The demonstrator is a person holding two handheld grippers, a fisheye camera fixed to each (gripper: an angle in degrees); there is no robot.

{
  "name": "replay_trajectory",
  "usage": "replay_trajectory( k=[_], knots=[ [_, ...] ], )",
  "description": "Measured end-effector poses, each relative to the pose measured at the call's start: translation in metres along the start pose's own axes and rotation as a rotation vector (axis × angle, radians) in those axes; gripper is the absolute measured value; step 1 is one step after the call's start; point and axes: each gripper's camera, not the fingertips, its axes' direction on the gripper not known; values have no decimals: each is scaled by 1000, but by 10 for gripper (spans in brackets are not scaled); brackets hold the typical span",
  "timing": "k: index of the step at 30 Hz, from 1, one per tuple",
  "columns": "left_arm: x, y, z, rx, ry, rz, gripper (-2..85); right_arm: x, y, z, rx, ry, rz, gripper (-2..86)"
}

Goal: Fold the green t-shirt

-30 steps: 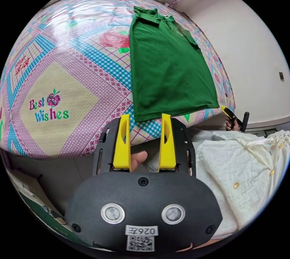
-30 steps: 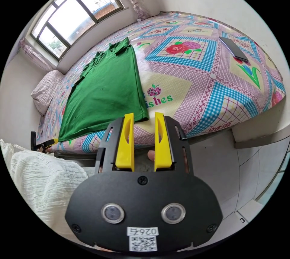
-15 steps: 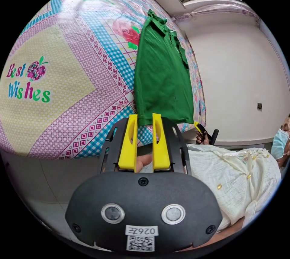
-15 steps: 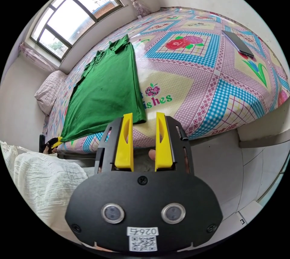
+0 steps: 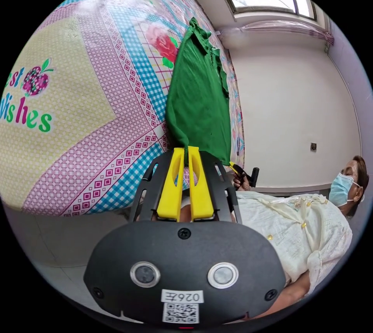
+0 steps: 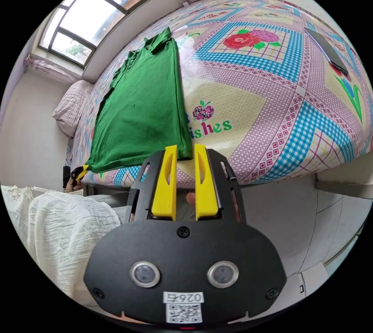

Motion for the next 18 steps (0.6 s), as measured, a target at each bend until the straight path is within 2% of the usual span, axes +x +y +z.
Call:
replay_trajectory(
  k=[6,18],
  knots=[
    [-15,10,-21,66,97,-26,-7,-2,-10,-7,-39,47,-53,10],
    [-33,40,-61,178,260,-56,-7,29,-18,-39,-91,-119,9,-16]
  ],
)
